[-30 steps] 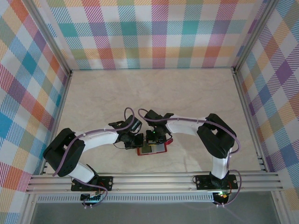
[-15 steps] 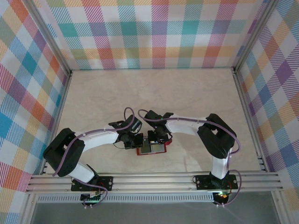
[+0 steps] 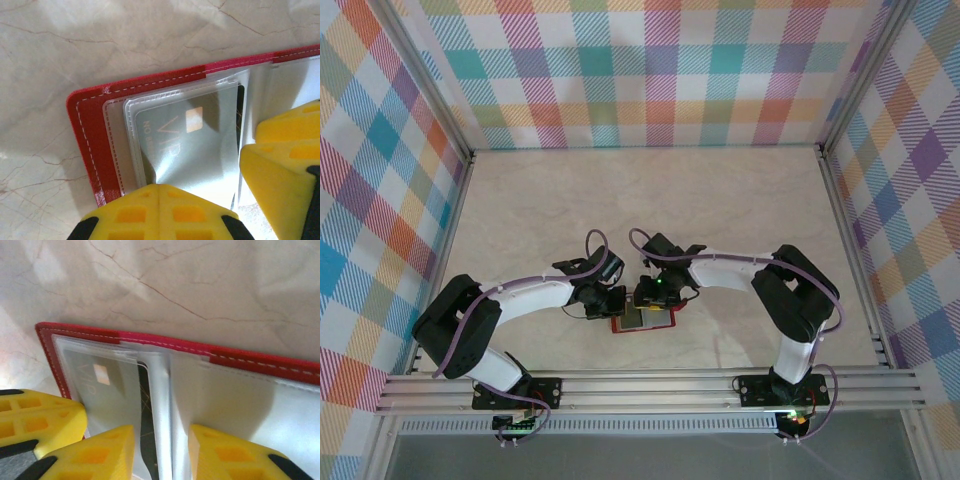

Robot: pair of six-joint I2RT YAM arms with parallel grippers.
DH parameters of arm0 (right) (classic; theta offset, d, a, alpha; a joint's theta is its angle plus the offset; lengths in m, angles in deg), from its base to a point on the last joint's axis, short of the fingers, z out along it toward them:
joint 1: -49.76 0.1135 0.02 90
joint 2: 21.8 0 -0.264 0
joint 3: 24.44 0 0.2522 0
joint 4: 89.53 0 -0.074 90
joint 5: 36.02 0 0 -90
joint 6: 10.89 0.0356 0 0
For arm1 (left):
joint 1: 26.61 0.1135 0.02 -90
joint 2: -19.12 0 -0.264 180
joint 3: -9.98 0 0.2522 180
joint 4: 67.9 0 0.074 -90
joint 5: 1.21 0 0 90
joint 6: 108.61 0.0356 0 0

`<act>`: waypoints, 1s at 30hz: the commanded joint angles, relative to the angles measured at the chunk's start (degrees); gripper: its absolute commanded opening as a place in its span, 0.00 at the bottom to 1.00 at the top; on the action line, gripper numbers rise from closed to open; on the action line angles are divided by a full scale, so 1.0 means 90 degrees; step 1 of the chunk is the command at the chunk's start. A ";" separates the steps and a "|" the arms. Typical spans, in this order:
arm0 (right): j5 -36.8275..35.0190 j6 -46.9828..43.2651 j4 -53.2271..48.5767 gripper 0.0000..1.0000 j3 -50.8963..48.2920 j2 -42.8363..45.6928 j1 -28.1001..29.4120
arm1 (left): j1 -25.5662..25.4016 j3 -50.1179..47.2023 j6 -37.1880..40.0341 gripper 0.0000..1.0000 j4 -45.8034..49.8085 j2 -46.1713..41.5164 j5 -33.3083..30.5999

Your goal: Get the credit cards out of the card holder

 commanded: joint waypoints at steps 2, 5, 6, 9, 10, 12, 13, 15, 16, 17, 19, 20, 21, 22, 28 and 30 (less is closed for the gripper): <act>0.0542 0.0106 0.0664 0.28 -0.0130 0.0107 -0.0016 | -0.0044 0.0069 0.0073 0.00 0.0341 0.0123 -0.0194; 0.0644 0.0116 0.0768 0.28 -0.0142 0.0073 -0.0012 | -0.0048 0.0070 0.0071 0.00 0.0325 0.0144 -0.0193; 0.0677 0.0117 0.0799 0.28 -0.0140 0.0060 -0.0019 | -0.0050 0.0068 0.0070 0.00 0.0323 0.0142 -0.0193; 0.0690 0.0130 0.0824 0.29 -0.0142 0.0007 -0.0010 | -0.0044 0.0059 0.0070 0.00 0.0329 0.0137 -0.0202; 0.0680 0.0133 0.0794 0.29 -0.0142 -0.0008 -0.0012 | -0.0041 0.0052 0.0074 0.00 0.0338 0.0127 -0.0203; 0.0610 0.0106 0.0704 0.29 -0.0116 -0.0033 -0.0014 | -0.0044 0.0055 0.0072 0.00 0.0343 0.0114 -0.0212; 0.0534 0.0099 0.0618 0.29 -0.0104 -0.0045 -0.0022 | -0.0050 0.0043 0.0068 0.00 0.0345 0.0106 -0.0213; 0.0425 0.0069 0.0501 0.29 -0.0088 -0.0039 -0.0019 | -0.0045 0.0040 0.0067 0.00 0.0346 0.0101 -0.0213; 0.0385 0.0052 0.0467 0.29 -0.0090 -0.0028 -0.0019 | -0.0045 0.0038 0.0071 0.00 0.0344 0.0094 -0.0220; 0.0355 0.0041 0.0426 0.30 -0.0089 -0.0021 -0.0019 | -0.0050 0.0038 0.0064 0.00 0.0342 0.0094 -0.0218; 0.0319 0.0015 0.0368 0.30 -0.0075 -0.0023 -0.0019 | -0.0049 0.0031 0.0064 0.00 0.0330 0.0094 -0.0213; 0.0319 0.0015 0.0362 0.30 -0.0074 -0.0018 -0.0019 | -0.0050 0.0031 0.0062 0.00 0.0330 0.0094 -0.0213; 0.0350 0.0002 0.0369 0.30 -0.0082 -0.0020 -0.0019 | -0.0042 0.0026 0.0056 0.00 0.0329 0.0094 -0.0217; 0.0404 -0.0002 0.0404 0.30 -0.0074 -0.0035 -0.0016 | -0.0042 0.0032 0.0059 0.00 0.0327 0.0094 -0.0217; 0.0668 -0.0010 0.0548 0.30 -0.0035 -0.0144 -0.0018 | -0.0050 0.0035 0.0045 0.00 0.0348 0.0067 -0.0213; 0.0742 0.0006 0.0631 0.30 -0.0052 -0.0155 -0.0017 | -0.0050 0.0039 0.0052 0.00 0.0333 0.0055 -0.0223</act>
